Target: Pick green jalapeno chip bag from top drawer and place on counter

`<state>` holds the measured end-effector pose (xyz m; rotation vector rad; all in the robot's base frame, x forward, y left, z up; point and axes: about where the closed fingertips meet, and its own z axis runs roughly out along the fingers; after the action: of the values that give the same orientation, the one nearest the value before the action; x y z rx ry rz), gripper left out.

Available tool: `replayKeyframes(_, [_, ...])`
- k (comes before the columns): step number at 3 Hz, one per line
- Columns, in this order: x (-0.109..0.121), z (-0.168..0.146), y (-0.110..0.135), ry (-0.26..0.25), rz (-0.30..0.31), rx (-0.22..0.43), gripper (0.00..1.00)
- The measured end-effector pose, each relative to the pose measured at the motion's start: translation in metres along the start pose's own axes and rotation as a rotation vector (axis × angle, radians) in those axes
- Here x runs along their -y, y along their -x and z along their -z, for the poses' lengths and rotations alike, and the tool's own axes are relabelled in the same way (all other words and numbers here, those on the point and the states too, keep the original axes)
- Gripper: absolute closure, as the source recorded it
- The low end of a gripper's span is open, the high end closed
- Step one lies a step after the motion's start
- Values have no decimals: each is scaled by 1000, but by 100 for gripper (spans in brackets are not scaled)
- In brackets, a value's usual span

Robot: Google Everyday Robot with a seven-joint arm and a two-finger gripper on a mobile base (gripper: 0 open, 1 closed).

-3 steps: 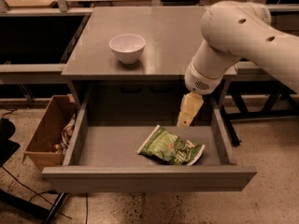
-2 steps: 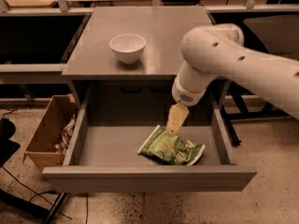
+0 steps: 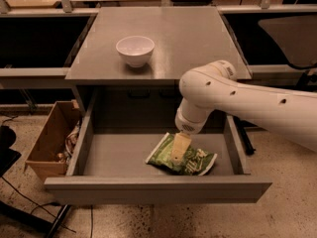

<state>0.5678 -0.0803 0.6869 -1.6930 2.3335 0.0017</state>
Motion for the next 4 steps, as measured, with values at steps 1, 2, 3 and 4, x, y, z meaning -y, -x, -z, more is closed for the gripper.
replayKeyframes(1, [-8,-27,-5,38,-2,-7,0])
replayKeyframes(2, [-6,-46,-15,71,2,-18,0])
replayKeyframes(3, [-10,-59,-19,108,18,-7,14])
replayKeyframes(4, [-10,-60,-19,110,21,-8,38])
